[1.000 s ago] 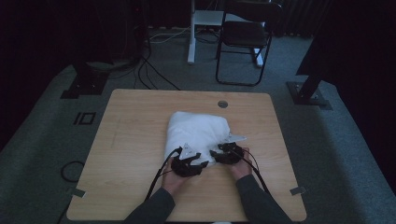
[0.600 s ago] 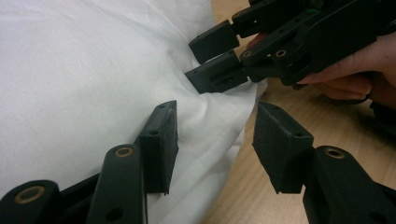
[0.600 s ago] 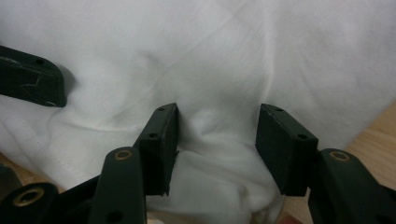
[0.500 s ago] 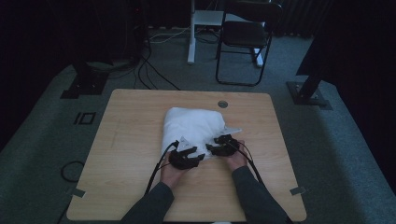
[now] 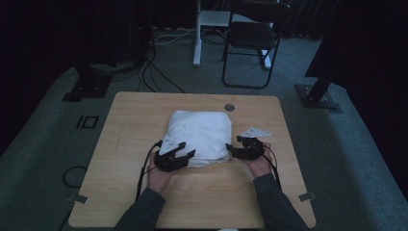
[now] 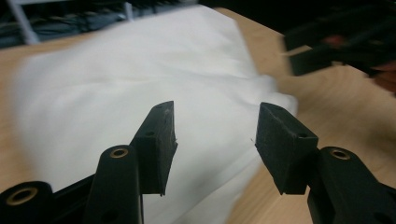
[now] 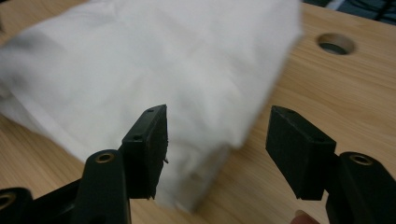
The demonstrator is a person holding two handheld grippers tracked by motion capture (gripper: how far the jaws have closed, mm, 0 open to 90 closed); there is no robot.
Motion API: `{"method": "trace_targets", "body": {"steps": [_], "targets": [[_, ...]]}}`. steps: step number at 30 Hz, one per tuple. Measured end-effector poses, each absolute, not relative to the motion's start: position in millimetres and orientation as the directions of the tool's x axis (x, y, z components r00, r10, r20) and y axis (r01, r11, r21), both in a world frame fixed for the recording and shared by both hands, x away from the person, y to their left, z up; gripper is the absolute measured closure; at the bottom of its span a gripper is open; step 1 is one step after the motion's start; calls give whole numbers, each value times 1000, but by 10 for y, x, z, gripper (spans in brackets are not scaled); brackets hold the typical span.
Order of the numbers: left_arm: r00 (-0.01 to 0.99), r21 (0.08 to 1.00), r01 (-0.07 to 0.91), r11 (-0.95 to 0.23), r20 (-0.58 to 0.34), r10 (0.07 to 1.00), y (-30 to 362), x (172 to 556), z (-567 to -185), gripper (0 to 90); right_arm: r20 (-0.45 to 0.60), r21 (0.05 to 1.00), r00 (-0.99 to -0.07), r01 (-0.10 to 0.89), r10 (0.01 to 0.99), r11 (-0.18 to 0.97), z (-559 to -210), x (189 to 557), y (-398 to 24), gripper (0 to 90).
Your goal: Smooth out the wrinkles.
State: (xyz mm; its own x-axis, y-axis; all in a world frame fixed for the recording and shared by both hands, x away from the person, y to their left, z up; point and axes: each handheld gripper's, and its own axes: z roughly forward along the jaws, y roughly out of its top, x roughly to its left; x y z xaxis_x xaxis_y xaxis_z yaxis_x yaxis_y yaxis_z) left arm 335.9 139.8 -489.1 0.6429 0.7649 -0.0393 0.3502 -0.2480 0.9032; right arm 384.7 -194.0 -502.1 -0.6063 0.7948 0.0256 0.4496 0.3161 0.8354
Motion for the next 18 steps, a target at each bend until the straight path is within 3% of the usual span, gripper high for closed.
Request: {"method": "trace_targets", "body": {"steps": [10, 18], "targets": [[526, 881, 420, -217, -41, 850, 2030, 3214, -5106, 472, 27, 811, -522, 510, 853, 286, -5271, 3563, -2431, 374], [455, 864, 464, -196, -43, 889, 2335, 3120, -5248, 472, 80, 809, -435, 554, 897, 196, -5375, 3421, -2824, 360]]}}
